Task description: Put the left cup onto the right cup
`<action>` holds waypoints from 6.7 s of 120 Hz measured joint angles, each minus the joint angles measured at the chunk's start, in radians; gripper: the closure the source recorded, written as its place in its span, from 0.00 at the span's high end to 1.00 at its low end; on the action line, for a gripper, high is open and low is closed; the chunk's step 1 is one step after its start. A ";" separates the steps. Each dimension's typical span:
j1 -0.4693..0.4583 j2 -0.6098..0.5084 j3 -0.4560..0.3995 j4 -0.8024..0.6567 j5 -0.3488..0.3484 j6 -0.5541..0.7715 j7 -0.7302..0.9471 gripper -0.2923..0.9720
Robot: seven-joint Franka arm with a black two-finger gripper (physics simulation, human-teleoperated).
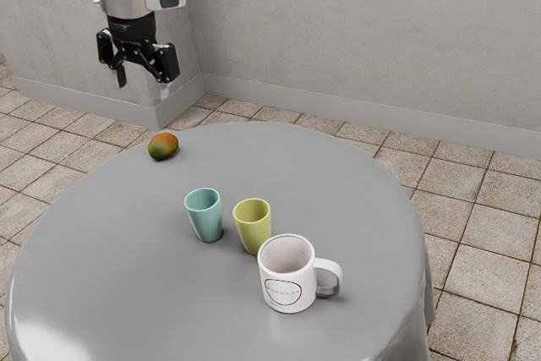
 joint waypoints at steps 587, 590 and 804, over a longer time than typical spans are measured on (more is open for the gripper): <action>0.038 0.337 -0.080 -0.374 -0.031 0.756 -0.105 0.17; 0.037 0.334 -0.080 -0.374 -0.028 0.755 -0.105 0.16; 0.033 0.254 -0.322 -0.215 0.144 0.487 -0.414 0.15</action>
